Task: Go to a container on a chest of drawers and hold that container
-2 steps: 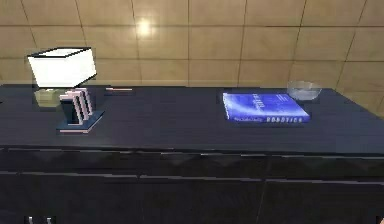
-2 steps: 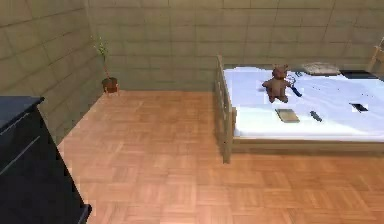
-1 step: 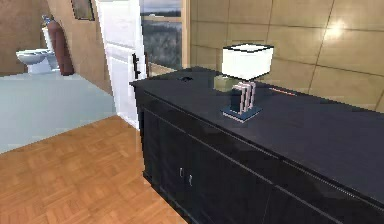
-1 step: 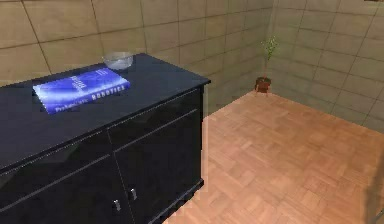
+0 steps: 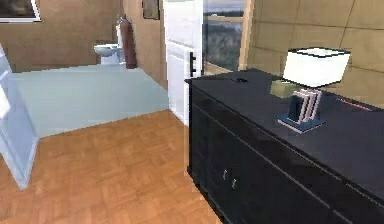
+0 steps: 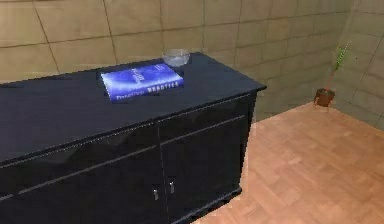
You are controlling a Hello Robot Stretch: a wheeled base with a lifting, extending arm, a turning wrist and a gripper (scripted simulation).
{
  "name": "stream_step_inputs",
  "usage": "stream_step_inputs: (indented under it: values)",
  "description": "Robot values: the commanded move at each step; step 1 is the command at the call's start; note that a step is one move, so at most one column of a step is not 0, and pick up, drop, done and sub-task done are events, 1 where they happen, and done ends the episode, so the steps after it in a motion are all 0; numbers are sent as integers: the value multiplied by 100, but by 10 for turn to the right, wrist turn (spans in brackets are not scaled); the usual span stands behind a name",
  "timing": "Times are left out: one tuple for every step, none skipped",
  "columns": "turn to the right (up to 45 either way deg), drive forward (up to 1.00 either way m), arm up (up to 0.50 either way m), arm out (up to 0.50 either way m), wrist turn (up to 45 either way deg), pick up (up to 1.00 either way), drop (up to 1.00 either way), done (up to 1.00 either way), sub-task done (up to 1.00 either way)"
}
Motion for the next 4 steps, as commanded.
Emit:
stream_step_inputs:
  values:
    - [450, 0, 0, 0, 0, 0, 0, 0, 0]
    - [450, 0, 0, 0, 0, 0, 0, 0, 0]
    - [270, 0, 0, 0, 0, 0, 0, 0, 0]
    - [0, 75, 0, 0, 0, 0, 0, 0, 0]
